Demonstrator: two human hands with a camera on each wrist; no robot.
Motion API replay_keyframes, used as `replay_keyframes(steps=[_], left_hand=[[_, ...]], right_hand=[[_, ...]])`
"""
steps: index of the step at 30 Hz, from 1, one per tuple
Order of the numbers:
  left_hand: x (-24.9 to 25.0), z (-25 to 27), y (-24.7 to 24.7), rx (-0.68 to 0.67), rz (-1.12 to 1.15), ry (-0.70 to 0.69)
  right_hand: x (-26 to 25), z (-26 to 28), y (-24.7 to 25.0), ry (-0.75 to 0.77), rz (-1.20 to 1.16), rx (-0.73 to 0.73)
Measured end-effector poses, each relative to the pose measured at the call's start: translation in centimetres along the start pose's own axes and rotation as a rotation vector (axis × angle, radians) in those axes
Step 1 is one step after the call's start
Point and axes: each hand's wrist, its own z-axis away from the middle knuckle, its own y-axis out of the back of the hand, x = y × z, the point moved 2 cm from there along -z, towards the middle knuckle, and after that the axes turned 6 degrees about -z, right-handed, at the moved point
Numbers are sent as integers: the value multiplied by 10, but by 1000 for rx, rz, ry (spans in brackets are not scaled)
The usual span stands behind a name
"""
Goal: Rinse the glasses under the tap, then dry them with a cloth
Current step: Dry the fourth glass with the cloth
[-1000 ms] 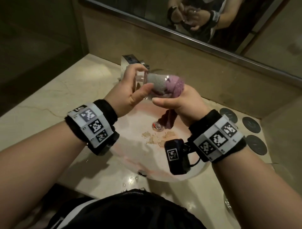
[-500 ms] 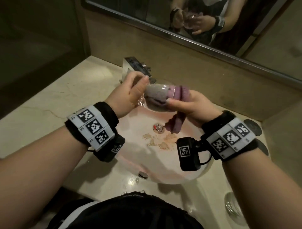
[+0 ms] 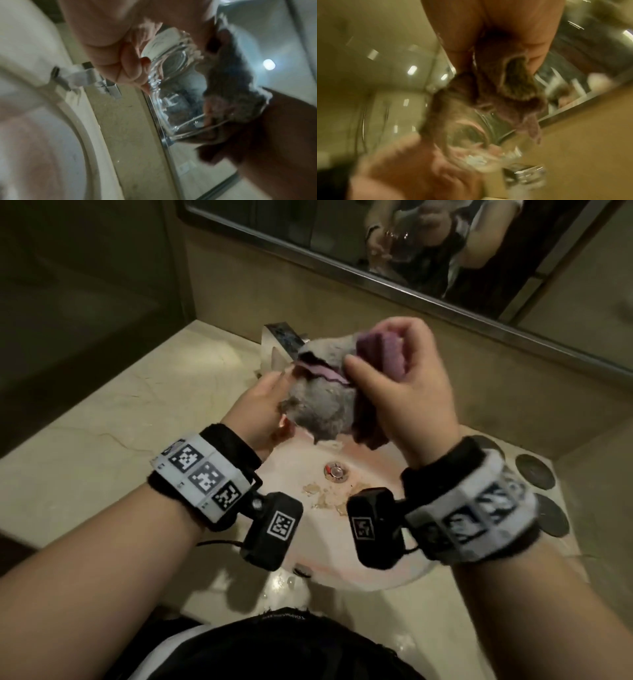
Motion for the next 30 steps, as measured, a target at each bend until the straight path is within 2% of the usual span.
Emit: replay_keyframes(steps=[2, 5, 8, 10, 13, 14, 16, 19, 21, 24, 25, 28, 30], left_hand=[[0, -1, 2, -85, 185, 98], [5, 0, -2, -184, 315, 191], [3, 1, -9, -230, 364, 249], [4, 0, -11, -236, 383, 241], [11, 1, -11, -220, 364, 198], [12, 1, -11, -216, 346, 189], [14, 2, -11, -208, 303, 148], [16, 1, -12, -94, 188, 11], [17, 2, -16, -26, 108, -74], [20, 5, -23, -18, 56, -125], [23, 6, -24, -23, 60, -144], [29, 7, -27, -81, 10, -275], [33, 6, -28, -131, -59, -352]], right_hand=[[10, 0, -6, 78, 275, 57], [23, -3, -11, 37, 187, 111], [28, 0, -18, 120, 319, 188], [28, 6, -24, 178, 318, 75], [37, 19, -34, 202, 220, -227], [39, 25, -35, 224, 203, -275], [39, 29, -34, 241, 142, -284], [46, 18, -36, 72, -34, -271], [55, 7, -36, -148, -243, -293], [61, 4, -33, -571, -613, -237], [61, 4, -32, -659, -720, -226], [59, 3, -28, -736, -924, -269], [56, 1, -25, -767, -945, -281]])
